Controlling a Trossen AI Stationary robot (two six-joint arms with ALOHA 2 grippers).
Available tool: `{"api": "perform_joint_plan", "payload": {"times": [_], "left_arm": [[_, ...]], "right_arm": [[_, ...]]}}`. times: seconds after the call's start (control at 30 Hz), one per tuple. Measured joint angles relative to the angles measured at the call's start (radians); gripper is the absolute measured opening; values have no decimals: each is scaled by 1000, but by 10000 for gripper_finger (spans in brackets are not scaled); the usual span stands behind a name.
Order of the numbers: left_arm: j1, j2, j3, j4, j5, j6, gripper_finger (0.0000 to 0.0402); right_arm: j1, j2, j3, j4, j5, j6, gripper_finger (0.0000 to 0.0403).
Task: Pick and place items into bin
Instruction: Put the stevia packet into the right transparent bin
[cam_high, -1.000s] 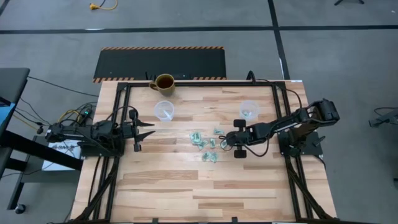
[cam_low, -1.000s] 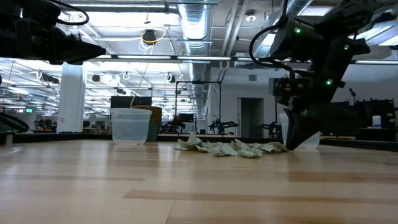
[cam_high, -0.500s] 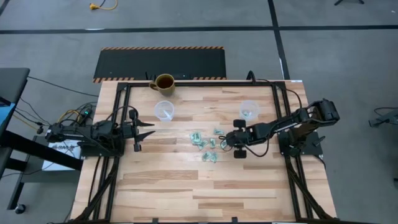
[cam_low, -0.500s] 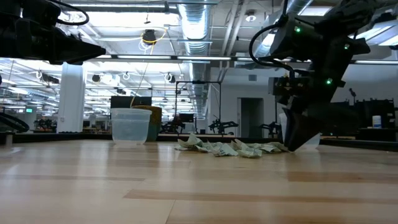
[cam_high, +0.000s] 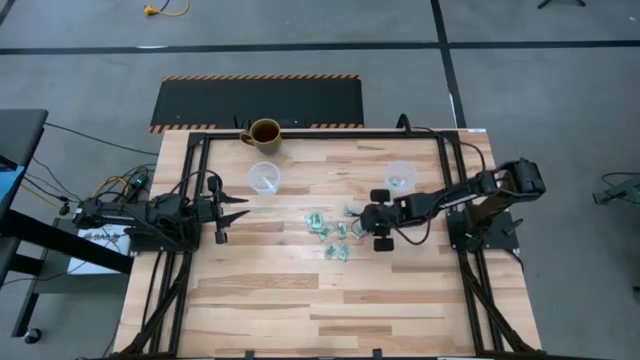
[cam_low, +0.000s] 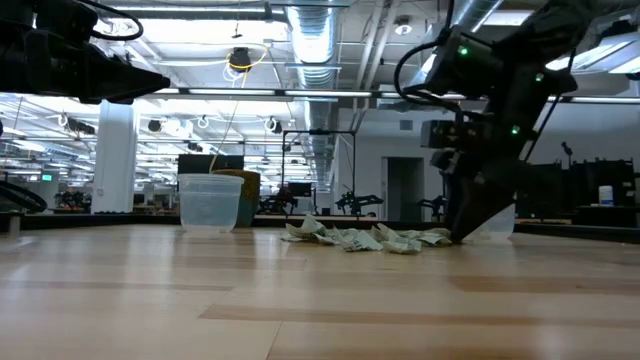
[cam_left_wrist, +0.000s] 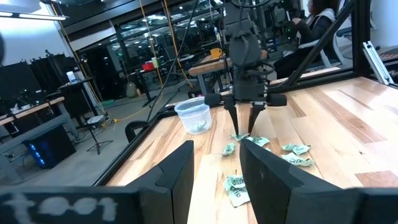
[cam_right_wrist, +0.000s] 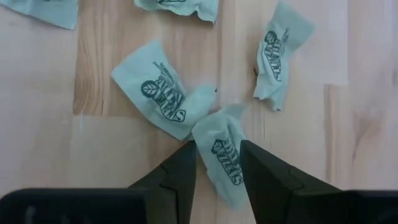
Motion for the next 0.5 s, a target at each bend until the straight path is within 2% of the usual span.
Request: {"api": "perform_joint_plan", "payload": {"times": [0.27, 0.5], "left_arm": [[0, 0, 0, 0, 0, 3, 121], [0, 0, 0, 0, 0, -1, 121]], "right_arm": [[-74, 60, 8, -5, -75, -2, 93], [-67, 94, 14, 17, -100, 16, 10]]}}
